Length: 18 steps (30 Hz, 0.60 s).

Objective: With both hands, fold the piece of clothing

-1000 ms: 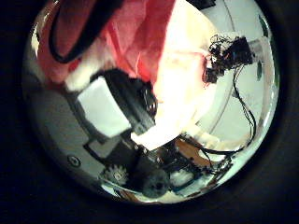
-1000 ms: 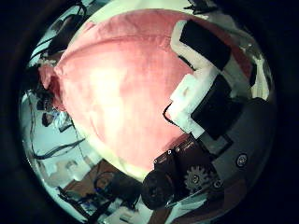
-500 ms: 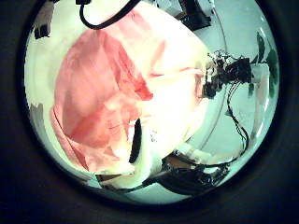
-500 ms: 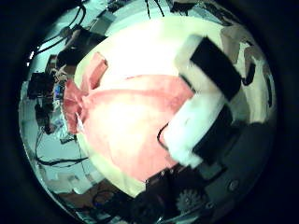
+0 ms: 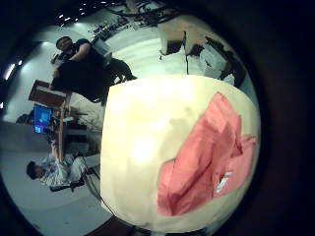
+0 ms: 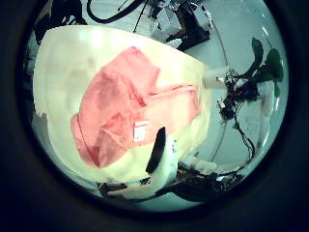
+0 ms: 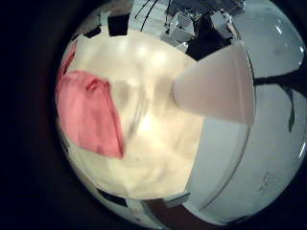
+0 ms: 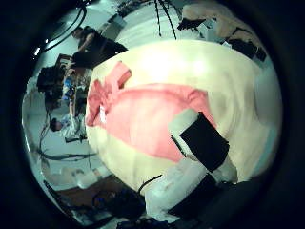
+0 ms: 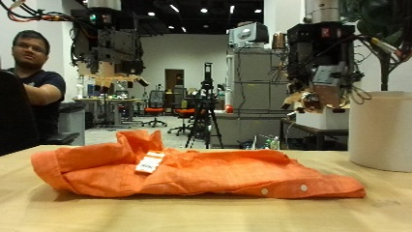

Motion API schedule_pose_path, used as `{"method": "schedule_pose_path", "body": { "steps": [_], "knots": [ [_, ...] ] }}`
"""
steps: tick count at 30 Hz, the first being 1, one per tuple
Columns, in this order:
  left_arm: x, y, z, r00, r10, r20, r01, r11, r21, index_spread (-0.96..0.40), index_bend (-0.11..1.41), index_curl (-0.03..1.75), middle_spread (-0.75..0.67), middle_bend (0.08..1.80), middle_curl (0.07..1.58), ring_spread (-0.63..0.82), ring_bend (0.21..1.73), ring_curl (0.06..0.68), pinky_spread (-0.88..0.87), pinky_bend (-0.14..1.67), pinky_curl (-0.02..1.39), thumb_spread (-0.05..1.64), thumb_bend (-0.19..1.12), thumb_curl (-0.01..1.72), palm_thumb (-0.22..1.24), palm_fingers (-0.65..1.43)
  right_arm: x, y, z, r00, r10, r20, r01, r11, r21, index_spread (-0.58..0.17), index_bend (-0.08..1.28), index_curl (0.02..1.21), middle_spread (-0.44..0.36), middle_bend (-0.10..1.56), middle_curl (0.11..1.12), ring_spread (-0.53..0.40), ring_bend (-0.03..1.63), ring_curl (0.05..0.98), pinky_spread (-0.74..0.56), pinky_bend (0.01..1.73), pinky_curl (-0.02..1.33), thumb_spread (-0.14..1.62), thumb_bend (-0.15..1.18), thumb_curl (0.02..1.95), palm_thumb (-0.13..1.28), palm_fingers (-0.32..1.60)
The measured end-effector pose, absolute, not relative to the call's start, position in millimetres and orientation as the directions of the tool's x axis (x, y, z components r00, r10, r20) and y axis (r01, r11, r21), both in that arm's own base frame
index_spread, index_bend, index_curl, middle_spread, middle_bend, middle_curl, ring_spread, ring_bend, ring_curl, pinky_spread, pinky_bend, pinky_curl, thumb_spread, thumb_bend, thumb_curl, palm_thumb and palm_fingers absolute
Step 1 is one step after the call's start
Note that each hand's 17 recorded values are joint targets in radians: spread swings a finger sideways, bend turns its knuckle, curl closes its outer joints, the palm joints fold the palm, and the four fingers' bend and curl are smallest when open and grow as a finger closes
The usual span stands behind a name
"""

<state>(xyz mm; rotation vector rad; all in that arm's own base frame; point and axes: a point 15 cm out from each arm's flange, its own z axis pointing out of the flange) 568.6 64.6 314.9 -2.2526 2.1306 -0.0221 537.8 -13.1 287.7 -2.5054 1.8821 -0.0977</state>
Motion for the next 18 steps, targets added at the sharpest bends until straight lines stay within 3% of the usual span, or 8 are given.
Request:
{"method": "schedule_pose_path", "body": {
  "steps": [11, 18],
  "knots": [
    [506, 27, 323, -0.053, -0.999, -0.008, -0.995, 0.052, 0.087, 0.13, 0.15, 0.33, 0.44, 0.16, 0.27, 0.57, 0.43, 0.248, 0.55, 0.29, 0.34, 1.13, -0.02, 0.26, 0.05, -0.07, 471, -57, 264, 0.349, -0.935, 0.057, -0.935, -0.344, 0.082, -0.353, 0.36, 0.50, -0.128, 0.51, 0.46, -0.048, 0.59, 0.329, 0.23, 0.32, 0.51, 1.47, -0.02, 0.19, 0.56, 0.15],
    [462, 6, 308, -0.112, -0.994, -0.006, -0.988, 0.111, 0.106, 0.13, 0.15, 0.30, 0.44, 0.17, 0.25, 0.58, 0.41, 0.237, 0.54, 0.29, 0.33, 1.11, -0.02, 0.26, 0.05, -0.05, 453, -65, 231, 0.375, -0.926, 0.044, -0.918, -0.364, 0.157, -0.334, 0.23, 0.43, -0.066, 0.40, 0.41, 0.000, 0.49, 0.287, 0.24, 0.30, 0.46, 1.22, -0.03, 0.21, 0.45, 0.15]
  ]
}}
